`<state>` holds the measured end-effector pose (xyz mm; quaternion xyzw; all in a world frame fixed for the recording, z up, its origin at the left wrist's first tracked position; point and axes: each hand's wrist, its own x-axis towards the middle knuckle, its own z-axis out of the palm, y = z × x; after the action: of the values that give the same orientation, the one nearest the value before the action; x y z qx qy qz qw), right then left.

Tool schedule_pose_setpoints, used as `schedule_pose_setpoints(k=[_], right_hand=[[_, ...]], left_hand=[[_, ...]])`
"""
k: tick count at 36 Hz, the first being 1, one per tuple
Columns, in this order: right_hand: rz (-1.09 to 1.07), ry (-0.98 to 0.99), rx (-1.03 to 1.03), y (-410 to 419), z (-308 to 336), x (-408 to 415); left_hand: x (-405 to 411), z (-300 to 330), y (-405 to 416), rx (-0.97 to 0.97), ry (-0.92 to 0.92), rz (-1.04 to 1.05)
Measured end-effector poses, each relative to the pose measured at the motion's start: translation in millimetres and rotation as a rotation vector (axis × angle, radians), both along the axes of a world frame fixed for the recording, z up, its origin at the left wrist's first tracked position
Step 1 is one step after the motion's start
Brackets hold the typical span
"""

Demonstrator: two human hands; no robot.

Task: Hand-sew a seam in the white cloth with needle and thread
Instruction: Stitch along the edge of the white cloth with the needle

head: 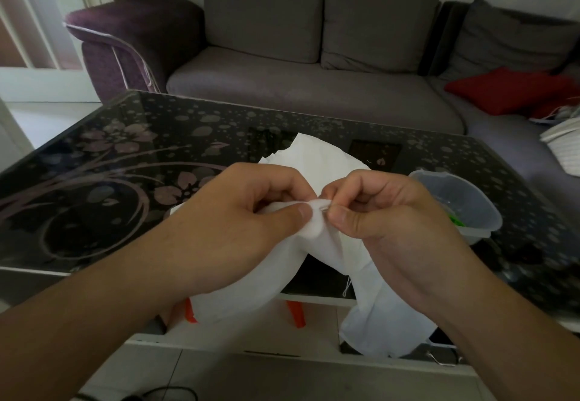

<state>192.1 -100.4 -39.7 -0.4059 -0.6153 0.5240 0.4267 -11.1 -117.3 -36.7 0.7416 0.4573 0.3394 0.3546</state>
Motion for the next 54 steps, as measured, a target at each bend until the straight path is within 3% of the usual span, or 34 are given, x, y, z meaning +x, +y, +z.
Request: schedule_pose_setpoints(k=[54], right_hand=[[0.055, 0.018, -0.033, 2.8, -1.2, 1.7]], left_hand=[[-0.9, -1.9, 2.9, -0.070, -0.013, -0.006]])
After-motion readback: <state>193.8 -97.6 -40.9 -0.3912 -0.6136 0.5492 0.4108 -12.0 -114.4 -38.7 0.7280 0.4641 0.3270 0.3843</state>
